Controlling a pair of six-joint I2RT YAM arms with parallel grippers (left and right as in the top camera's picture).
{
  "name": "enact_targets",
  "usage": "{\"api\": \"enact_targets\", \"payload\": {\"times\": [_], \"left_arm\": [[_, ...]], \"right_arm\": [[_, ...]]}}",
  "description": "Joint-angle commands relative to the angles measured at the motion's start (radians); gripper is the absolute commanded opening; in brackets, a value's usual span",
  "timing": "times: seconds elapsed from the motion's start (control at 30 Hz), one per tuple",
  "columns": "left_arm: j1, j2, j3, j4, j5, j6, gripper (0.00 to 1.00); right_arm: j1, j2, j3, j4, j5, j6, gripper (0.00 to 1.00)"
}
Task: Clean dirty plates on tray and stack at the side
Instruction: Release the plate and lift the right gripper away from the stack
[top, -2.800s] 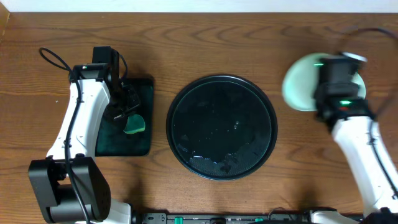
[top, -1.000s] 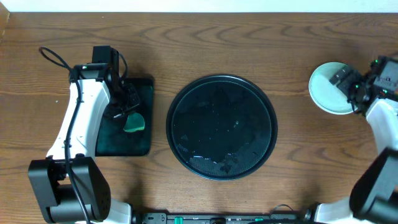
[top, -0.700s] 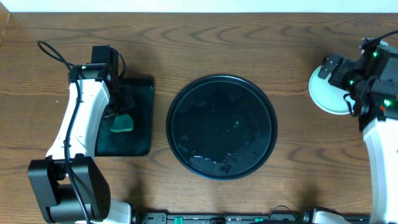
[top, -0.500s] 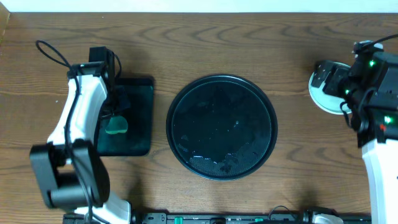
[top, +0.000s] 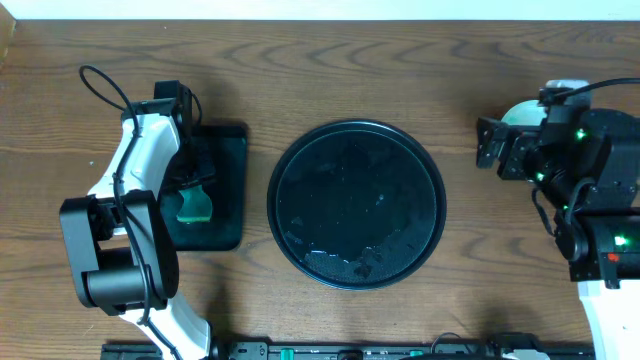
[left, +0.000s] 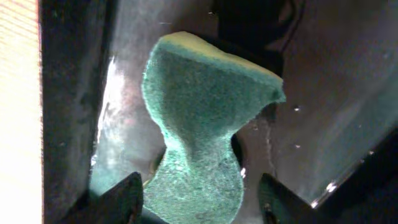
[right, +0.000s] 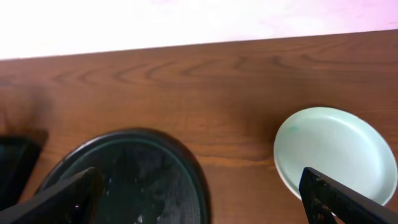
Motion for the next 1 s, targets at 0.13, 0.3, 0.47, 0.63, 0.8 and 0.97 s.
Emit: {"api": "enact_targets", "payload": {"times": [0.13, 0.3, 0.47, 0.63, 0.8, 0.97], "left_arm": [[-0.004, -0.106, 0.014, -0.003, 0.092, 0.041, 0.64], [-0.042, -0.289, 0.014, -0.005, 0.13, 0.084, 0.67], [-0.103, -0.508, 0.014, -0.018, 0.13, 0.088, 0.68], [-0.192, -0.752, 0.014, -0.066, 0.131, 0.092, 0.71], [-0.257, -0.948, 0.014, -0.114, 0.131, 0.09, 0.77], [-0.268, -1.119, 0.014, -0.145, 0.131, 0.082, 0.79]], "right_arm": [[0.059, -0.048, 0.013, -0.006, 0.001, -0.155, 0.99], [0.067, -0.108, 0.013, 0.005, 0.001, -0.187, 0.99], [0.067, -0.173, 0.013, 0.008, 0.0, -0.215, 0.99], [0.067, -0.23, 0.013, -0.002, -0.018, -0.216, 0.99], [0.067, -0.241, 0.013, -0.012, -0.018, -0.216, 0.99], [0.066, -0.24, 0.013, -0.116, -0.018, -0.216, 0.99]]}}
